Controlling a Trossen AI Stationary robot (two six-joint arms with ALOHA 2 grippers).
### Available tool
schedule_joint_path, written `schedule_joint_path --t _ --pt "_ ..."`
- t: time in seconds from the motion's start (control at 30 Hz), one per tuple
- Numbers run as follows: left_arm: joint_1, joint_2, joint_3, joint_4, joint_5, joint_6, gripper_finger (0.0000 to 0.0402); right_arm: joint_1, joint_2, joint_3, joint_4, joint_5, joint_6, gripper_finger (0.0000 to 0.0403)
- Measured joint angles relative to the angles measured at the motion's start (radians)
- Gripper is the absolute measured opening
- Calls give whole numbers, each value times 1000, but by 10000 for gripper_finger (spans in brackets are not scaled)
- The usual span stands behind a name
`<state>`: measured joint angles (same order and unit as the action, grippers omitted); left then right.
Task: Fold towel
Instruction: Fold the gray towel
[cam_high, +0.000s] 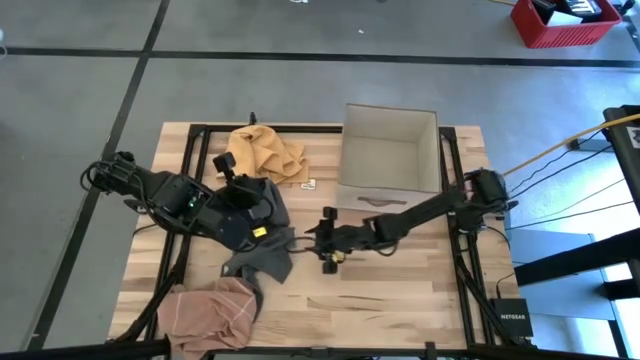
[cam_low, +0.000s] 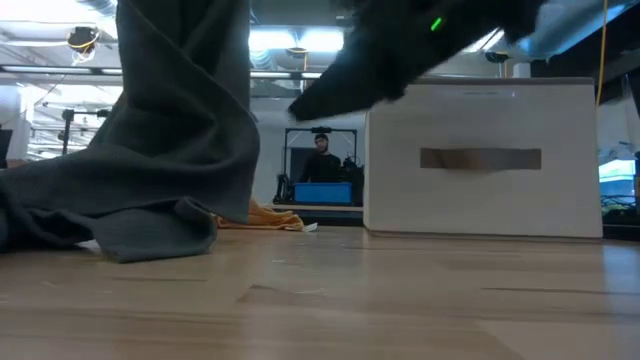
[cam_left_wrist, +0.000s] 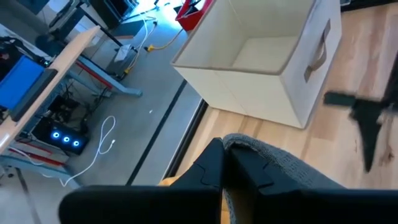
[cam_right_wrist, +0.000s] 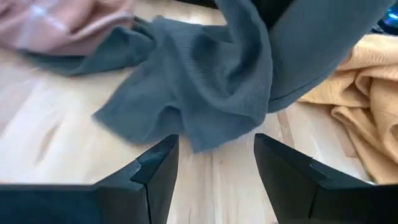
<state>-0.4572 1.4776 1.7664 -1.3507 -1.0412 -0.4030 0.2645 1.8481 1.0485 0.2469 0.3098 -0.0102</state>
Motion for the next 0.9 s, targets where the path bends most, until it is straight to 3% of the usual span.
schedule_joint_path --t 0.2,0.43,0.67,0.77,0.9 --pt "0 0 0 1 1 -1 4 -62 113 1 100 -29 79 213" --pt "0 0 0 2 1 11 7 -139 198 1 210 -173 141 213" --pt "0 0 0 2 1 11 3 -147 231 1 354 -270 190 212" --pt "0 0 0 1 2 11 2 -146 231 1 383 -267 190 194" --pt "0 0 0 1 1 11 8 -148 231 6 384 -225 189 129"
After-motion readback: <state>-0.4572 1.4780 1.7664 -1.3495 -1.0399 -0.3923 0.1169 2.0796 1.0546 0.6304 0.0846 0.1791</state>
